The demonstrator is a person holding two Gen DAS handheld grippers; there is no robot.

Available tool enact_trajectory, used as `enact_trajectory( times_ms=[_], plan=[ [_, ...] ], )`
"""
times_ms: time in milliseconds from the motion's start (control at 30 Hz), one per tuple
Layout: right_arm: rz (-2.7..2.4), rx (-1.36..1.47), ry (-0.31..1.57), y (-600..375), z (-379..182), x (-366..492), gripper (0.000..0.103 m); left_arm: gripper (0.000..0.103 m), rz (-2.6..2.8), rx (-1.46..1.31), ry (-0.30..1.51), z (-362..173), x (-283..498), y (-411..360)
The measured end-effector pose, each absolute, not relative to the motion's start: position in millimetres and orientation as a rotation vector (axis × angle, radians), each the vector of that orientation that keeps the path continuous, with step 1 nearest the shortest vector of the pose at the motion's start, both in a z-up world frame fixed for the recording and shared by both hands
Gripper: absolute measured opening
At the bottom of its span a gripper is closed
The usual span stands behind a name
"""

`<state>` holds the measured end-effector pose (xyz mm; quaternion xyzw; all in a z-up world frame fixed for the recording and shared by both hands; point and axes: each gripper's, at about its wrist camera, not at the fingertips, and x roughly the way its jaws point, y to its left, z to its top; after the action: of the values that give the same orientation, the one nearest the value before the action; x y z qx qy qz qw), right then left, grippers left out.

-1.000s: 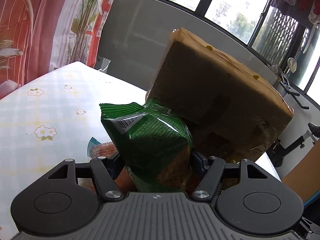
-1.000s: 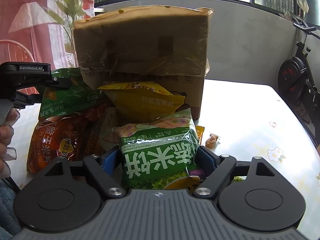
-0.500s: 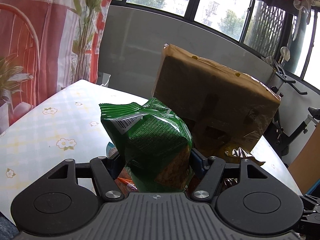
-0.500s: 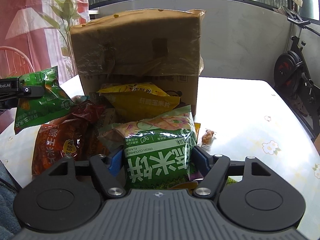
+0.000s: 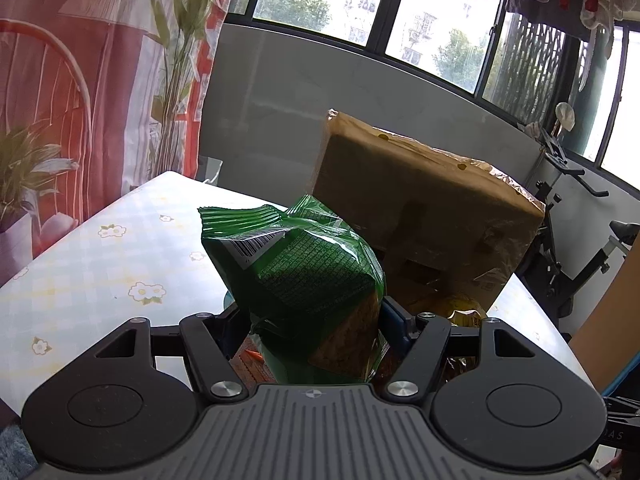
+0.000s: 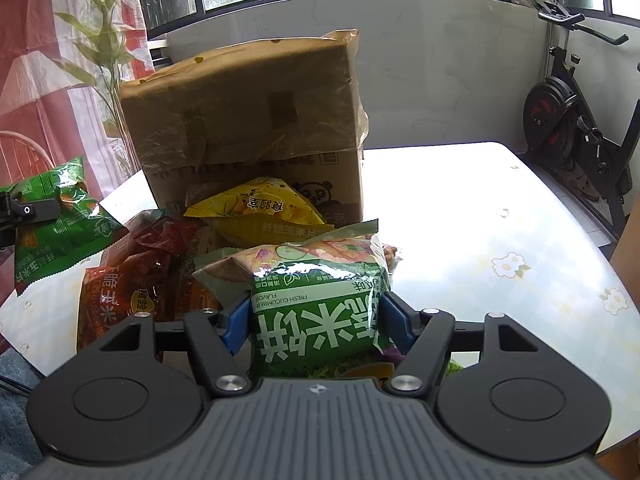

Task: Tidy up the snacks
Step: 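Lift both bags over the lined box and open both tools to drop them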

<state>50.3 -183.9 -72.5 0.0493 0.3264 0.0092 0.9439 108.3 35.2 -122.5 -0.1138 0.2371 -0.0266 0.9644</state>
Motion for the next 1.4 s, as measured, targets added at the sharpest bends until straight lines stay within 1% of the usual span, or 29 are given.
enact_trajectory(
  times_ms=[200, 367, 633, 867, 1067, 1400],
  plan=[
    [-0.022, 0.119, 0.644, -192, -62, 43, 0.069, 0.07, -0.047, -0.233, 0.466, -118, 106, 37],
    [-0.032, 0.161, 0.585, -204, -44, 40, 0.069, 0.07, -0.042, -0.187, 0.435, -112, 106, 35],
    [-0.017, 0.192, 0.444, -221, 7, 55, 0.069, 0.071, -0.07, -0.103, 0.33, -73, 117, 33],
    [0.028, 0.179, 0.305, -222, 58, 94, 0.069, 0.071, -0.14, -0.089, 0.299, -28, 147, 31],
    [0.066, 0.163, 0.237, -214, 86, 141, 0.069, 0.071, -0.168, -0.07, 0.307, 4, 182, 23],
    [0.136, 0.34, 0.291, -213, 93, 222, 0.069, 0.071, -0.18, 0.054, 0.365, 31, 250, 0]
  ],
)
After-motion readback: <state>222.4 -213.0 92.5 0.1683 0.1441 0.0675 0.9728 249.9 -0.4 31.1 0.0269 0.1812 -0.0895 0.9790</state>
